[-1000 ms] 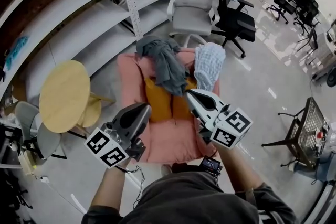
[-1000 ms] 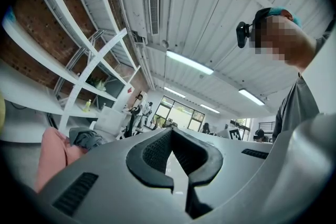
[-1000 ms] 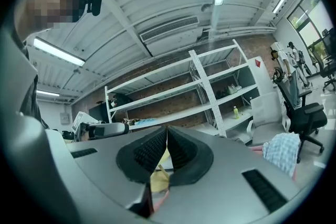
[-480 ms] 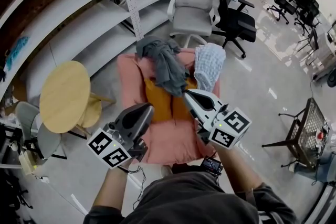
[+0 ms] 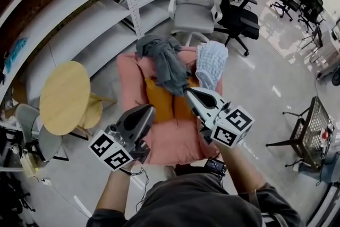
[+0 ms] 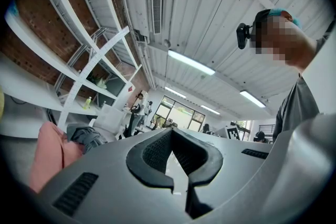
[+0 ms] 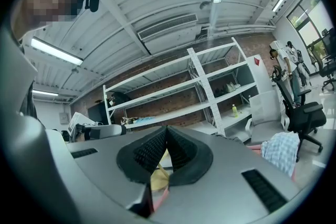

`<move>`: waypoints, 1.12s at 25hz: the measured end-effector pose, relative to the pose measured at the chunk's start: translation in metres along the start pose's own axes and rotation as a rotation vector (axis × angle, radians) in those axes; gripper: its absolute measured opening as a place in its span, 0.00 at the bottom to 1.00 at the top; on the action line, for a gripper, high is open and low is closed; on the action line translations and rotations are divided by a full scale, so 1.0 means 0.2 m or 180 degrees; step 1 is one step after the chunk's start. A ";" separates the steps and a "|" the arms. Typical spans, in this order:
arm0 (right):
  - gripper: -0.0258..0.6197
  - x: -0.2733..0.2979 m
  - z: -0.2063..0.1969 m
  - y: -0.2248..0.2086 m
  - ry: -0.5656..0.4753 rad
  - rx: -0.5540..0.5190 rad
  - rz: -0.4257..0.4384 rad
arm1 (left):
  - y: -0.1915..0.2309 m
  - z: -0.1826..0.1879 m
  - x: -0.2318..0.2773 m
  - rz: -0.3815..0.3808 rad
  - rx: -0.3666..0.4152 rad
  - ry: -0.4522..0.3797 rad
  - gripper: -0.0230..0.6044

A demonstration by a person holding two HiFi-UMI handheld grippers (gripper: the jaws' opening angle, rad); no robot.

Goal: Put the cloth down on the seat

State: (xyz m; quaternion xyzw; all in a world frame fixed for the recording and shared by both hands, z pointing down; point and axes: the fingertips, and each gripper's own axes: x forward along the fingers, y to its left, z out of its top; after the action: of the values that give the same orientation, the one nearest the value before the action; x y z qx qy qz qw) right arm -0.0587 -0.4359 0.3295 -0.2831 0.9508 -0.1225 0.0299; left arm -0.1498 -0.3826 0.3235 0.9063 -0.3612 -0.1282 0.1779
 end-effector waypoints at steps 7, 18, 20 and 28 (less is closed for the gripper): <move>0.06 0.02 0.01 -0.01 0.0006 -0.0018 -0.0021 | 0.01 0.00 0.01 0.0001 -0.0017 -0.0002 0.05; 0.06 0.05 0.01 -0.02 0.0034 -0.0045 -0.0054 | 0.03 0.01 0.02 -0.0024 -0.0026 -0.0006 0.05; 0.06 0.06 0.00 -0.02 0.0037 -0.0041 -0.0055 | 0.04 0.01 0.03 -0.0023 -0.0030 -0.0004 0.05; 0.06 0.09 -0.01 -0.04 0.0057 -0.0039 -0.0041 | 0.08 0.01 0.03 -0.0012 -0.0047 0.0000 0.05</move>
State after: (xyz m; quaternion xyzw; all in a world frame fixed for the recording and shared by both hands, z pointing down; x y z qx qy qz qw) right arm -0.0702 -0.4511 0.3332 -0.2884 0.9498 -0.1194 0.0189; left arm -0.1549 -0.3978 0.3280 0.9057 -0.3586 -0.1312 0.1843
